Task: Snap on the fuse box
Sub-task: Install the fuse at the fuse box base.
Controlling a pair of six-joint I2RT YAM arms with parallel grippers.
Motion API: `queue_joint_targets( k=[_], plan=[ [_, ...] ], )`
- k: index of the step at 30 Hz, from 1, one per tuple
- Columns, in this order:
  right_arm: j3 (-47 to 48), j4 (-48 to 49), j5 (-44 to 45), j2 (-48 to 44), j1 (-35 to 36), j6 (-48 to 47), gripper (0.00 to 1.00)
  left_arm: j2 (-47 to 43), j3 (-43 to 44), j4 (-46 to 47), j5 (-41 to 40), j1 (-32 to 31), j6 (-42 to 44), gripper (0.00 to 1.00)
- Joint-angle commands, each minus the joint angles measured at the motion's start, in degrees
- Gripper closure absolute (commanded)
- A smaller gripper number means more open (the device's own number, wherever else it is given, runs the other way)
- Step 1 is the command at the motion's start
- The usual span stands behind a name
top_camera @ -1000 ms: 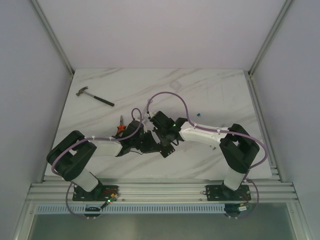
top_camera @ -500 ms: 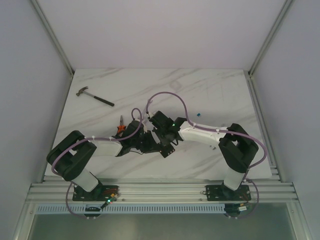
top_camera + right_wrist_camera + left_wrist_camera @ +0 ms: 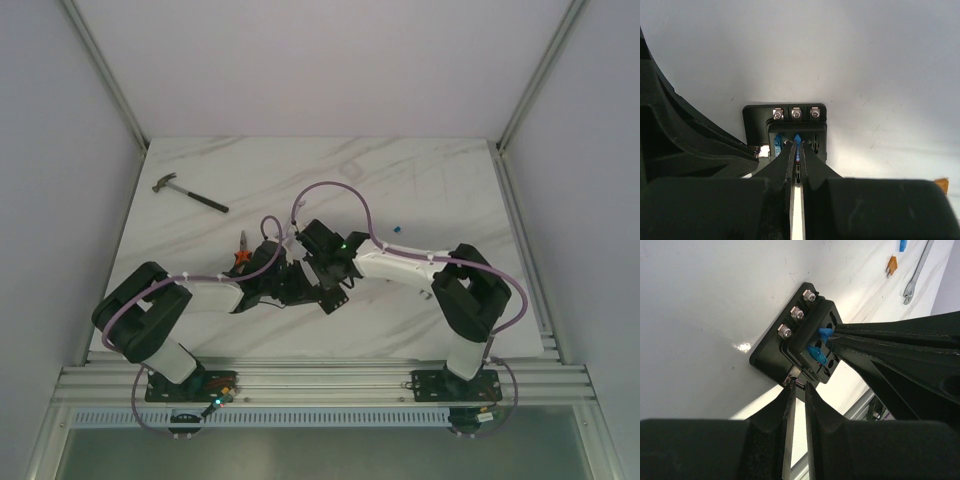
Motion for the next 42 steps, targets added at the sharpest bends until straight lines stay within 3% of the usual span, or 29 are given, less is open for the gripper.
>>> queue_joint_targets(
  k=[1, 21, 31, 42],
  plan=[
    [-4.32, -4.48, 1.36, 7.92, -1.77, 0.18, 1.00, 0.05, -1.49, -2.94, -1.35, 0.20, 0.64, 0.79],
    [-1.51, -7.03, -0.22, 16.99, -0.98, 0.73, 1.00, -0.39, -3.95, -2.60, -5.10, 2.57, 0.09, 0.81],
    [3.05, -5.20, -2.32, 7.59, -0.11, 4.13, 1.00, -2.77, -4.45, -2.61, -5.70, 3.02, -0.41, 0.81],
    [5.28, -3.78, 0.97, -0.99, -0.26, 7.63, 0.76, -3.95, -2.49, -3.67, -4.08, 2.66, 0.99, 0.79]
  ],
)
